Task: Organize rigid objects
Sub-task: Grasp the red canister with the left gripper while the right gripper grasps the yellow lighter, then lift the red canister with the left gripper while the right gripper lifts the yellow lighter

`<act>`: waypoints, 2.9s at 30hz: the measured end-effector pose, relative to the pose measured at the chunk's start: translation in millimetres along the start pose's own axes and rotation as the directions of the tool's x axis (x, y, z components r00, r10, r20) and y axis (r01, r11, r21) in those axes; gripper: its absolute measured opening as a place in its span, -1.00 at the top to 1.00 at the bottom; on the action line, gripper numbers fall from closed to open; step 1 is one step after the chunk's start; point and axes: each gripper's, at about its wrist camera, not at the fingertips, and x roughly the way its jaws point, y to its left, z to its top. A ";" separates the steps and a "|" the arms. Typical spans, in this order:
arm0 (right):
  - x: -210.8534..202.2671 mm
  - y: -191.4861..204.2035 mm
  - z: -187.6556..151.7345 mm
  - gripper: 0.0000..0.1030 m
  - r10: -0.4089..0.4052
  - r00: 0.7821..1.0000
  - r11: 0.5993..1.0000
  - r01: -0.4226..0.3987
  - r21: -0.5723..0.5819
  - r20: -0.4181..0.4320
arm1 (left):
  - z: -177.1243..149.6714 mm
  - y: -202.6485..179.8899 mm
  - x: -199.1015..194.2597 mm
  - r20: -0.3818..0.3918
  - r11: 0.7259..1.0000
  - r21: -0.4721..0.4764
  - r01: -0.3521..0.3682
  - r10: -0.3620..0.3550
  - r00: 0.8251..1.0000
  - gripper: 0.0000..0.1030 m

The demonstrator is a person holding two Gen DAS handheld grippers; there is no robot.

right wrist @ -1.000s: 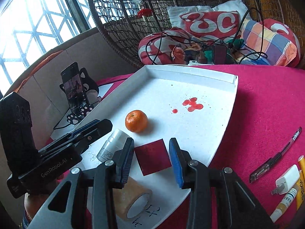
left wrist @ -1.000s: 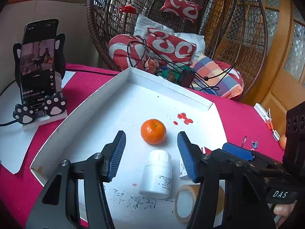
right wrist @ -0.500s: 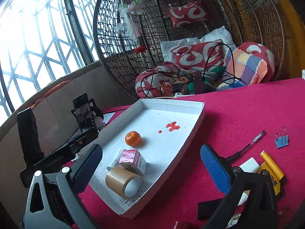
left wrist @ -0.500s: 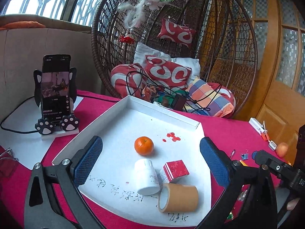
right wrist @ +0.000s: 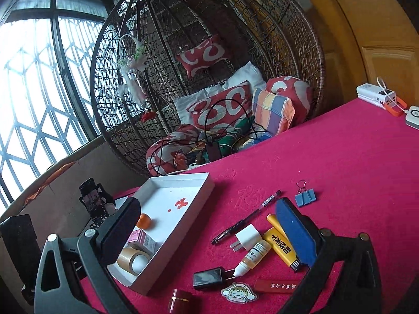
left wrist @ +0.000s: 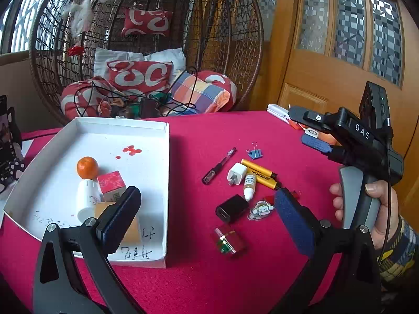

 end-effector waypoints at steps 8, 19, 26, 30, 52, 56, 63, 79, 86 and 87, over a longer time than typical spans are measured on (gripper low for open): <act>-22.1 -58.9 2.8 -1.00 -0.118 0.993 0.988 0.116 0.103 0.016 | -26.5 -44.5 41.0 -0.195 0.995 0.093 0.022 -0.004 0.981 -0.87; 15.3 -75.1 -10.4 -0.38 -0.178 0.955 0.982 0.158 -0.102 -0.238 | -40.7 -45.3 72.8 -0.310 0.994 0.106 -0.023 0.055 0.949 -0.33; 73.0 -58.5 -18.9 0.24 -0.125 0.910 0.981 0.053 -0.189 -0.394 | -36.0 -37.4 89.1 -0.338 0.996 0.088 -0.016 0.045 0.940 0.09; 92.1 -57.1 -22.0 0.50 -0.130 0.892 0.977 0.040 -0.211 -0.433 | -35.0 -30.5 86.7 -0.338 0.998 0.053 0.024 -0.005 0.941 0.44; 63.3 -74.2 -14.0 0.80 -0.086 0.932 0.995 0.066 -0.070 -0.352 | -33.6 -40.8 68.0 -0.266 0.996 0.070 0.047 -0.026 0.964 0.44; 30.8 -67.9 -3.4 0.80 -0.023 0.965 1.000 0.021 -0.009 -0.261 | -33.8 -47.4 62.0 -0.256 0.995 0.078 0.063 -0.042 0.966 0.44; -0.6 -32.0 11.4 0.80 0.070 0.984 0.997 -0.074 -0.016 -0.167 | -27.8 -50.7 48.9 -0.215 0.995 0.069 0.069 -0.053 0.975 0.44; -2.8 19.4 8.1 0.80 0.162 0.970 0.982 -0.176 -0.063 -0.183 | -16.3 -27.5 8.9 -0.091 0.999 0.019 0.044 -0.042 0.995 0.44; 2.8 35.0 5.2 0.79 0.185 0.960 0.975 -0.205 -0.081 -0.209 | -13.8 -9.6 -5.2 -0.047 0.999 -0.021 0.026 -0.027 0.999 0.44; 4.1 36.8 4.9 0.79 0.189 0.959 0.974 -0.210 -0.082 -0.213 | -13.5 -7.0 -7.1 -0.043 0.999 -0.026 0.022 -0.023 0.999 0.44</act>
